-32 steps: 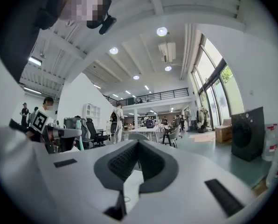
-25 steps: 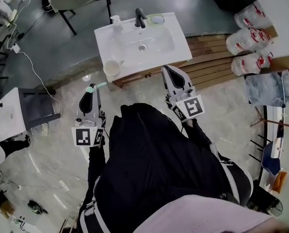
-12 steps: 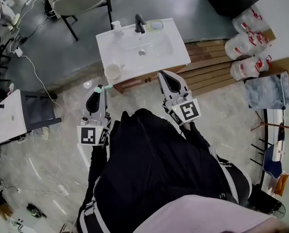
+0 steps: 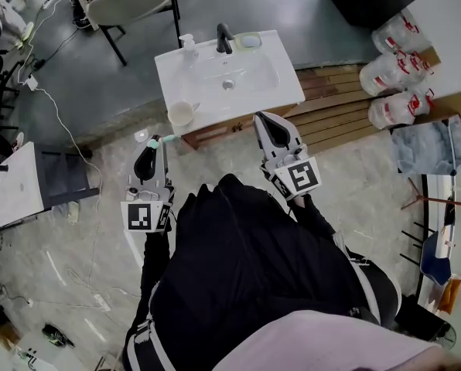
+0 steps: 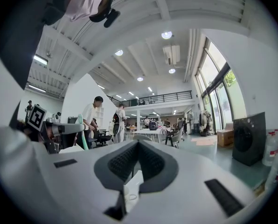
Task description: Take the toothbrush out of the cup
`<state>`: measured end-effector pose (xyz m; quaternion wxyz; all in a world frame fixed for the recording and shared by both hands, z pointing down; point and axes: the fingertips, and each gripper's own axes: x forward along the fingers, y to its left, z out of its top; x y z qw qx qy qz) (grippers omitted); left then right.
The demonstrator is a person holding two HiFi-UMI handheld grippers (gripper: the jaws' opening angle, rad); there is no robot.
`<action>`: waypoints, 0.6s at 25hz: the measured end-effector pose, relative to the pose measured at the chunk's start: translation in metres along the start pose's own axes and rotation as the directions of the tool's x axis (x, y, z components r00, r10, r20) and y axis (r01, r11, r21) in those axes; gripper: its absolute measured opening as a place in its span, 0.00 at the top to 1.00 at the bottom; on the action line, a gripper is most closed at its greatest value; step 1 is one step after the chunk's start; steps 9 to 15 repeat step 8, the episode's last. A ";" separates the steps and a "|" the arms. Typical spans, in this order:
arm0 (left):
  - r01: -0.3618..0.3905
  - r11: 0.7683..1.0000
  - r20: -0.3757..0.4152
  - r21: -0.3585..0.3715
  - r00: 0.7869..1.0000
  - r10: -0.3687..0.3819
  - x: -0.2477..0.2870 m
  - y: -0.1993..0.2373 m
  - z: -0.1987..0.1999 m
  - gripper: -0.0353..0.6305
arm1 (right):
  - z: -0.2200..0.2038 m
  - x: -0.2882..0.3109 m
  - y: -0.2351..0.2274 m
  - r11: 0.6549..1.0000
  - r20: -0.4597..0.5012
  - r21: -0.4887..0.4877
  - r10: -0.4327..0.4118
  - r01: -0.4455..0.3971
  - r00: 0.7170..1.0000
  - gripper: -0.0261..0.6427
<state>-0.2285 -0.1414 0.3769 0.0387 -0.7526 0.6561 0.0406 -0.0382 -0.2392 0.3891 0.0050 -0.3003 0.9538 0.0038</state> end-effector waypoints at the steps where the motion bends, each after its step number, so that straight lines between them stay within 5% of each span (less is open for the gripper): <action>1: -0.002 1.000 0.000 0.000 1.000 0.002 -0.001 0.001 0.000 0.92 | -0.001 -0.001 0.000 1.000 -0.003 -0.001 0.000 0.000 1.000 0.96; 15: -0.003 1.000 0.001 -0.004 1.000 0.003 -0.001 0.001 -0.002 0.92 | -0.002 -0.001 0.001 1.000 0.000 0.004 -0.006 0.006 1.000 0.96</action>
